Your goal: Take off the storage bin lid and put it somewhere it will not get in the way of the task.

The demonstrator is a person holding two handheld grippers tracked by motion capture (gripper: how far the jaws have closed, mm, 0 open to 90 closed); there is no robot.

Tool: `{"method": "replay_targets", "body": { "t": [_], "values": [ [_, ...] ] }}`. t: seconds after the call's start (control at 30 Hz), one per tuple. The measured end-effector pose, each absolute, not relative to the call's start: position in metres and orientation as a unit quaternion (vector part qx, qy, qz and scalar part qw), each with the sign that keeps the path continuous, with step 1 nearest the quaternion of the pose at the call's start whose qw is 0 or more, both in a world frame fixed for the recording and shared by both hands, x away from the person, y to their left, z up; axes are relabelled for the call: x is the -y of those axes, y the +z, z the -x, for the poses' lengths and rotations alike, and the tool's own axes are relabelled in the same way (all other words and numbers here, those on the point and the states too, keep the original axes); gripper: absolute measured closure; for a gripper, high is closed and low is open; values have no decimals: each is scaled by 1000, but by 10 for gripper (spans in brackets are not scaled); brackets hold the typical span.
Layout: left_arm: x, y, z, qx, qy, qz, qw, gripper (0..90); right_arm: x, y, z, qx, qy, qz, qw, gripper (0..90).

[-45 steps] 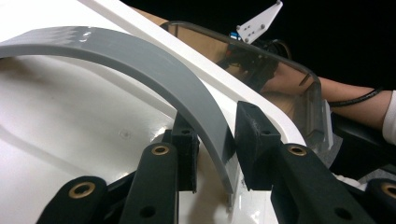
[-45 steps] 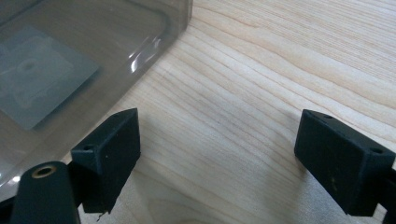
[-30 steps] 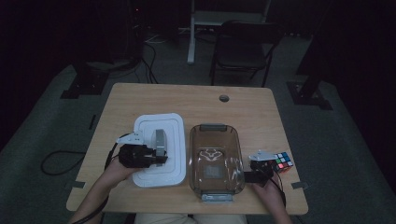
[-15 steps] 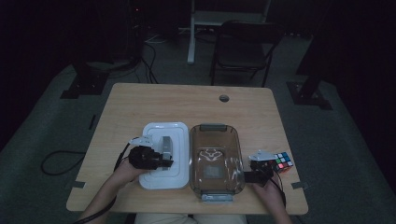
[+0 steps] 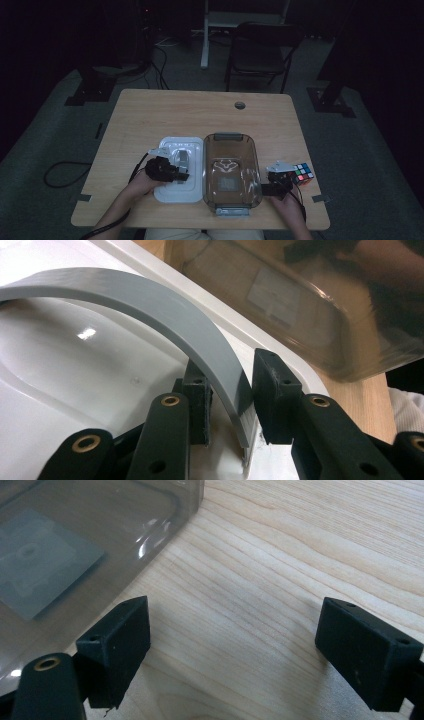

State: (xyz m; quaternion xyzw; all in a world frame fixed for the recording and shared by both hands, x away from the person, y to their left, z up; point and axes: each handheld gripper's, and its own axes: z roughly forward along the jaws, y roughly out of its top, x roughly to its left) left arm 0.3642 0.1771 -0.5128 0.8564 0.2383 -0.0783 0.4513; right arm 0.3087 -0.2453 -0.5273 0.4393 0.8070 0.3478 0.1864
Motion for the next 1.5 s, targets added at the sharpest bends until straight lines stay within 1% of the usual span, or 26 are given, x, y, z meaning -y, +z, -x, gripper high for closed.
{"method": "replay_targets", "body": {
  "t": [0.1,0.2,0.23,0.27,0.3,0.33,0.37,0.4,0.43,0.47,0.6,0.67,0.73,0.8,0.87,0.93,1.0,1.03,1.07,1.1,1.17,1.33,1.5],
  "values": [
    [-176,-515,-365,-239,-81,-857,450,694,245,-527,-309,-807,348,-439,186,143],
    [-174,-519,-366,-245,-80,-857,445,643,245,-527,-309,-807,348,-439,186,143],
    [-174,-519,-366,-248,-77,-856,446,643,245,-527,-309,-807,348,-439,186,143],
    [-173,-518,-365,-250,-73,-857,444,589,245,-527,-309,-807,348,-440,186,143],
    [-172,-517,-364,-251,-70,-858,442,589,245,-527,-309,-807,348,-440,186,143],
    [-170,-514,-361,-255,-56,-861,437,491,245,-527,-309,-807,348,-440,186,143],
    [-170,-514,-361,-255,-56,-861,437,488,245,-527,-309,-807,348,-440,186,143],
    [-170,-512,-359,-257,-45,-863,433,443,245,-527,-309,-807,348,-440,186,143],
    [-170,-512,-359,-257,-45,-863,433,396,245,-527,-309,-807,348,-440,186,143],
    [-170,-510,-358,-264,-23,-864,429,396,245,-527,-309,-807,348,-439,186,143],
    [-172,-508,-356,-277,-8,-862,425,384,245,-527,-309,-807,347,-439,186,143],
    [-174,-507,-354,-281,-1,-859,427,305,245,-527,-309,-807,348,-439,186,143],
    [-177,-505,-351,-284,13,-854,436,297,245,-527,-309,-807,348,-439,186,143],
    [-182,-501,-349,-307,22,-837,452,257,245,-527,-309,-807,348,-439,187,143],
    [-185,-499,-347,-317,33,-832,453,166,245,-527,-309,-807,348,-439,187,143],
    [-186,-497,-346,-321,37,-830,455,165,245,-527,-309,-807,348,-439,187,143],
    [-192,-493,-342,-333,54,-820,461,165,245,-527,-309,-807,348,-439,187,143],
    [-192,-493,-342,-333,54,-820,461,140,245,-527,-309,-807,348,-439,187,143],
    [-193,-492,-341,-339,62,-818,461,72,245,-527,-309,-807,348,-439,187,143],
    [-195,-491,-341,-345,65,-817,458,72,245,-527,-309,-807,348,-439,187,143],
    [-200,-490,-339,-356,67,-813,457,19,245,-527,-309,-807,348,-439,187,143],
    [-211,-491,-333,-382,113,-805,441,19,245,-527,-309,-807,348,-439,187,143],
    [-220,-493,-329,-389,119,-802,438,18,245,-527,-309,-807,348,-439,187,143]
  ]
}}
